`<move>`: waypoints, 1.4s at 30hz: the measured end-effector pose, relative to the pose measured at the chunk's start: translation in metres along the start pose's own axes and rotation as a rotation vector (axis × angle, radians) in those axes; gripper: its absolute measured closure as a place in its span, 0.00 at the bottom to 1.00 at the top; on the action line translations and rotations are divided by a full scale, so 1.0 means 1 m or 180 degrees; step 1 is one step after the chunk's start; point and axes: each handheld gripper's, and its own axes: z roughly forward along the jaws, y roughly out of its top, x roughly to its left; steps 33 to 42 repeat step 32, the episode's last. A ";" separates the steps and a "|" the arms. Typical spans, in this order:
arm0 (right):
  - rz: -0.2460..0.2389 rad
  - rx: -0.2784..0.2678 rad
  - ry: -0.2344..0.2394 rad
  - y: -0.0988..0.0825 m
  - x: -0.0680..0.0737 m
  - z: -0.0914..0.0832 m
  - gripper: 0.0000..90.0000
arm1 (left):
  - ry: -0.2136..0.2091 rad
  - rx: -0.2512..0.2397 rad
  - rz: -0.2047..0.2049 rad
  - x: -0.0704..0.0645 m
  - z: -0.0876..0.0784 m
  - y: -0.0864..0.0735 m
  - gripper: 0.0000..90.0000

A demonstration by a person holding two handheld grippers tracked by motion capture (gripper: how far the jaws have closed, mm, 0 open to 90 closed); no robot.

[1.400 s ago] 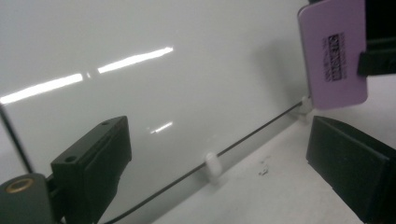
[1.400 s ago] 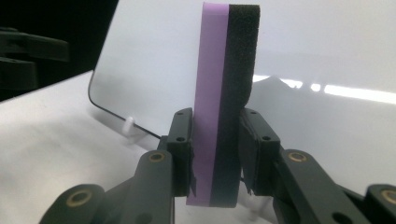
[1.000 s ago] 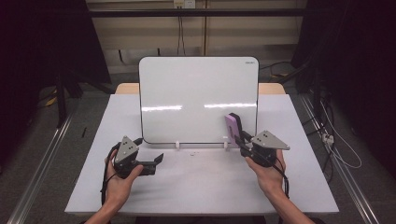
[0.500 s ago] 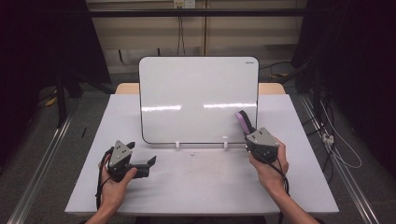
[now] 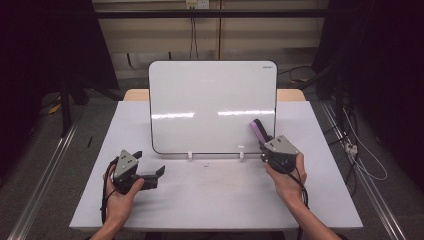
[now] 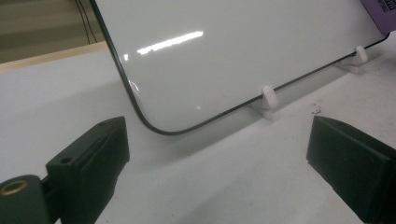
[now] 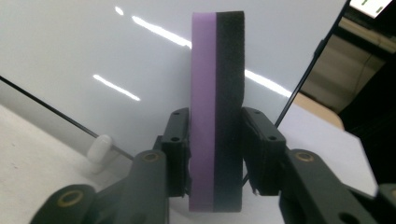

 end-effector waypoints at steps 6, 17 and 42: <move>0.0418 -0.0091 0.0218 -0.009 -0.011 -0.009 0.41 | -0.0043 0.0060 0.0025 0.002 -0.002 -0.004 0.07; 0.0998 -0.0223 0.0625 -0.043 -0.032 -0.032 0.09 | 0.0120 0.0016 -0.0116 0.006 -0.010 -0.005 0.06; 0.1077 -0.0215 0.0408 -0.075 -0.038 -0.046 0.06 | 0.0125 -0.0086 -0.0156 0.002 -0.018 -0.004 0.06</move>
